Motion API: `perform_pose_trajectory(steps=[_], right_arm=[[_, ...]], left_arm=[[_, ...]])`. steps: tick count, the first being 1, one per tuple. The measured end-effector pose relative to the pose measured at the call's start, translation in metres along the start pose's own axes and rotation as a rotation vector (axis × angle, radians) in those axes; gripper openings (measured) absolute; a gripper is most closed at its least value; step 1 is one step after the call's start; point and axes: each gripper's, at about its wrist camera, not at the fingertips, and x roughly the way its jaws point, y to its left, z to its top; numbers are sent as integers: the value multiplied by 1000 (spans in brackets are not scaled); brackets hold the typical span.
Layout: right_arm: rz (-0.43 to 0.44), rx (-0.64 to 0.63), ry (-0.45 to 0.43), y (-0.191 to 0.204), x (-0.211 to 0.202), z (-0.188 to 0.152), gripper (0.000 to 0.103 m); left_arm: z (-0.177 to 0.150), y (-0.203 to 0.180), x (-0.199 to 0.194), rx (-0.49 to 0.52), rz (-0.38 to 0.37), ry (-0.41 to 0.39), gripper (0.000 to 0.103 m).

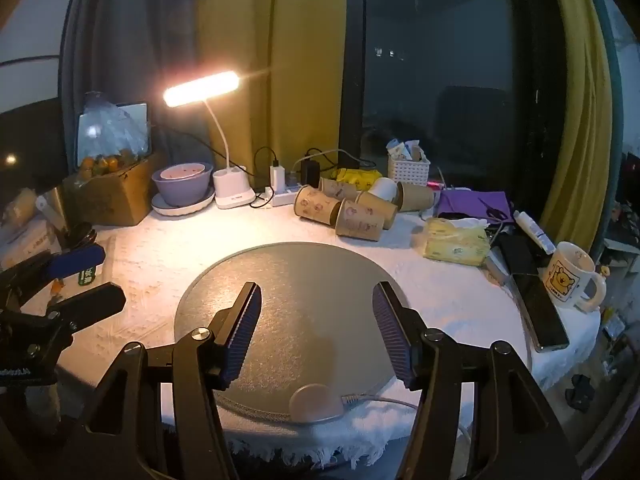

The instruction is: Flip cup upright

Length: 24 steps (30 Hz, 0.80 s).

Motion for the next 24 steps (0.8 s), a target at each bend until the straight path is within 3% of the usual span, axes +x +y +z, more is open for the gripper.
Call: perform_pose_trajectory(steps=[24], right_arm=[[18, 18, 34, 0, -8, 5, 61]], left_arm=[[1, -6, -7, -9, 13, 12, 78]])
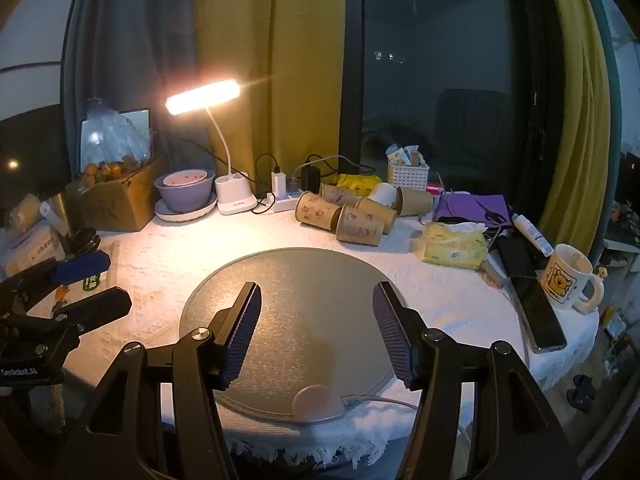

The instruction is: Flip cup upright

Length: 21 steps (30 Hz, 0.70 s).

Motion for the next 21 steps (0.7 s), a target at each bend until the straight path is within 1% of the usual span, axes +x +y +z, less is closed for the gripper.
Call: perform_pose_trajectory(steps=[21], right_arm=[[-1, -1, -1, 3, -1, 0, 61]], left_arm=[[-2, 2, -1, -14, 3, -1, 78]])
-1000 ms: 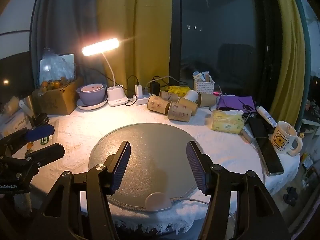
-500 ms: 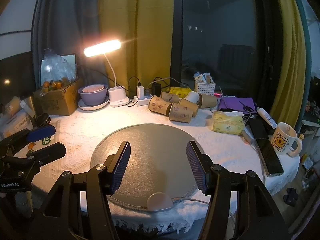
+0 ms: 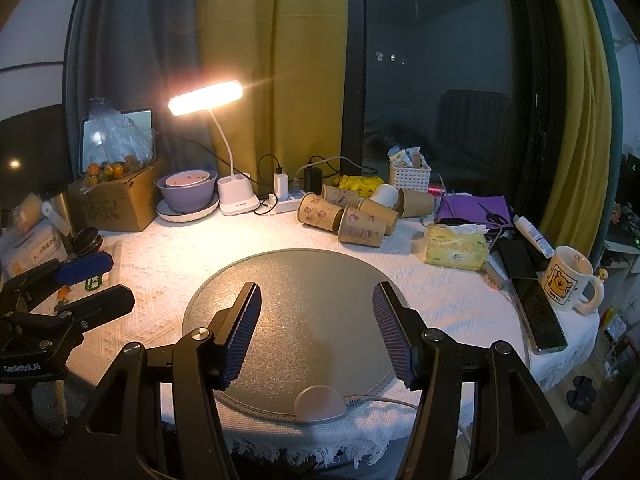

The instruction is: Flip cup upright

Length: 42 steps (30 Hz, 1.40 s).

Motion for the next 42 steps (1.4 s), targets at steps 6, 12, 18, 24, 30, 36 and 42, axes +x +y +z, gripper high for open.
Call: perform_pose_trajectory(steps=[6, 12, 18, 24, 30, 36, 42], right_arm=[[1, 0, -2, 0, 0, 0, 61], [3, 2, -6, 2, -3, 3, 61], [3, 0, -5, 1, -3, 4, 61], [4, 2, -6, 1, -3, 3, 61], [3, 1, -7, 1, -3, 2, 61], [4, 1, -5, 1, -3, 3, 61], [2, 1, -8, 0, -4, 5, 61]], left_arm=[[0, 2, 0, -7, 6, 0, 78], [2, 1, -1, -9, 6, -1, 78], [4, 2, -1, -11, 5, -2, 78], [4, 3, -1, -9, 5, -4, 78], [5, 3, -1, -9, 3, -2, 78], [8, 3, 1, -14, 2, -4, 78], [8, 4, 2, -12, 0, -2, 78]])
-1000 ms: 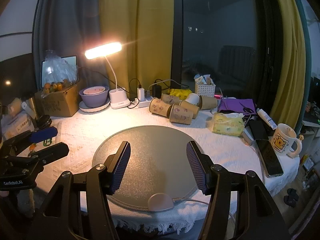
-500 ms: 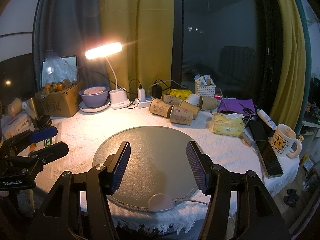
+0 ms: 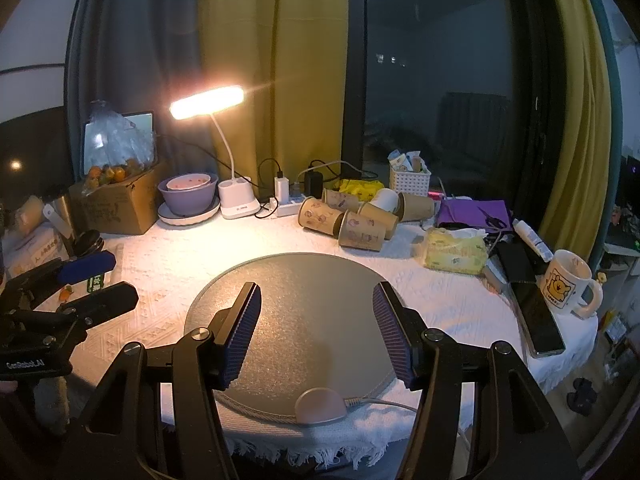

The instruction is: Flip cup upright

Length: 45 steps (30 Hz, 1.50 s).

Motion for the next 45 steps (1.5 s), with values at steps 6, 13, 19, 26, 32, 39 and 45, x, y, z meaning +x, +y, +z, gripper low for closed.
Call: perform_pose_trajectory(steps=[6, 13, 19, 26, 32, 39, 45], right_arm=[[0, 5, 2, -2, 1, 1, 61], [1, 1, 5, -1, 1, -1, 61], [3, -15, 14, -1, 11, 1, 61], [-6, -7, 43, -18, 46, 8, 61], [-11, 5, 56, -38, 69, 15, 61], [-18, 22, 79, -70, 95, 22, 61], [-15, 28, 89, -98, 120, 29, 61]], left_arm=[[-1, 0, 0, 1, 0, -1, 78], [-2, -2, 2, 7, -3, -2, 78], [4, -3, 20, 18, -15, 10, 78], [15, 2, 62, -5, -26, 72, 78], [24, 4, 95, -17, -18, 118, 78], [34, -1, 136, -45, -29, 177, 78], [39, -10, 174, -79, -47, 240, 78]])
